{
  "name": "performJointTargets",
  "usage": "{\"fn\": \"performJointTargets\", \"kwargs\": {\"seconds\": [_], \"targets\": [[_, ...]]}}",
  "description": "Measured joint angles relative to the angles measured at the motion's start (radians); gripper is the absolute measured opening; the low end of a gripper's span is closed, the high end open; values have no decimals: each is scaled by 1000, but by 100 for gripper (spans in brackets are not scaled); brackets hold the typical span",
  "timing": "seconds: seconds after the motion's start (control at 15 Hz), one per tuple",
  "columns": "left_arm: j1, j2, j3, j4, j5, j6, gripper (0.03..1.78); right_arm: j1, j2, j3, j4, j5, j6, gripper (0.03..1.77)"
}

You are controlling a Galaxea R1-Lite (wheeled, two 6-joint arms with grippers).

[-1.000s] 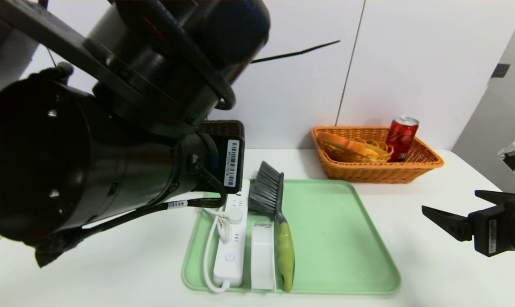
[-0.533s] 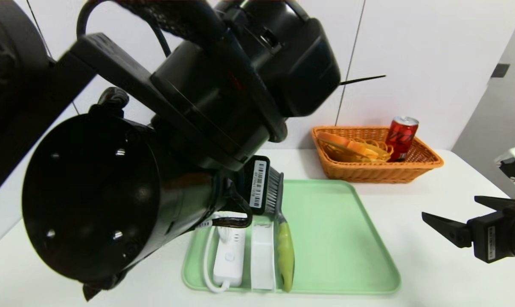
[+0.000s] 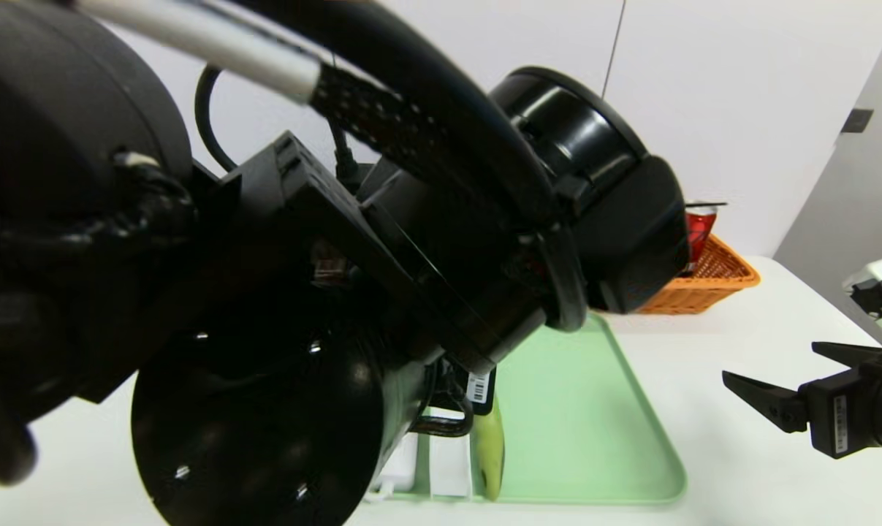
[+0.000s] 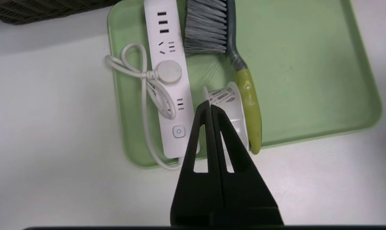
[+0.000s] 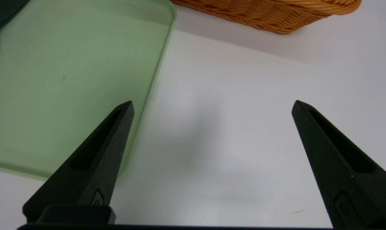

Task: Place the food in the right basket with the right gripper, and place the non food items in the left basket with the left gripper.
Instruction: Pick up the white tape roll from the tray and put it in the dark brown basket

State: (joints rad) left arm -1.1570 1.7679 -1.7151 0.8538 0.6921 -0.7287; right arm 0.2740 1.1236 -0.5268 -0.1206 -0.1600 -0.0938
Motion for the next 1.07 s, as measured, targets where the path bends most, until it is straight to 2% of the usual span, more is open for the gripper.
{"fn": "performJointTargets", "kwargs": {"seconds": [0.27, 0.47, 0.6, 0.73, 1.07], "targets": [[-4, 29, -87, 184, -5, 6, 4, 0, 0, 15, 0, 1, -3, 170], [-6, 74, -240, 314, -57, -8, 4, -1, 3, 20, 0, 1, -15, 170], [-13, 99, -265, 310, -84, -44, 4, -3, 4, 30, 0, 1, -15, 170], [-19, 118, -271, 279, -85, -53, 4, -5, 5, 40, 1, 1, -17, 170], [-23, 154, -262, 277, -83, -83, 4, -10, 5, 51, 0, 1, -19, 170]]}}
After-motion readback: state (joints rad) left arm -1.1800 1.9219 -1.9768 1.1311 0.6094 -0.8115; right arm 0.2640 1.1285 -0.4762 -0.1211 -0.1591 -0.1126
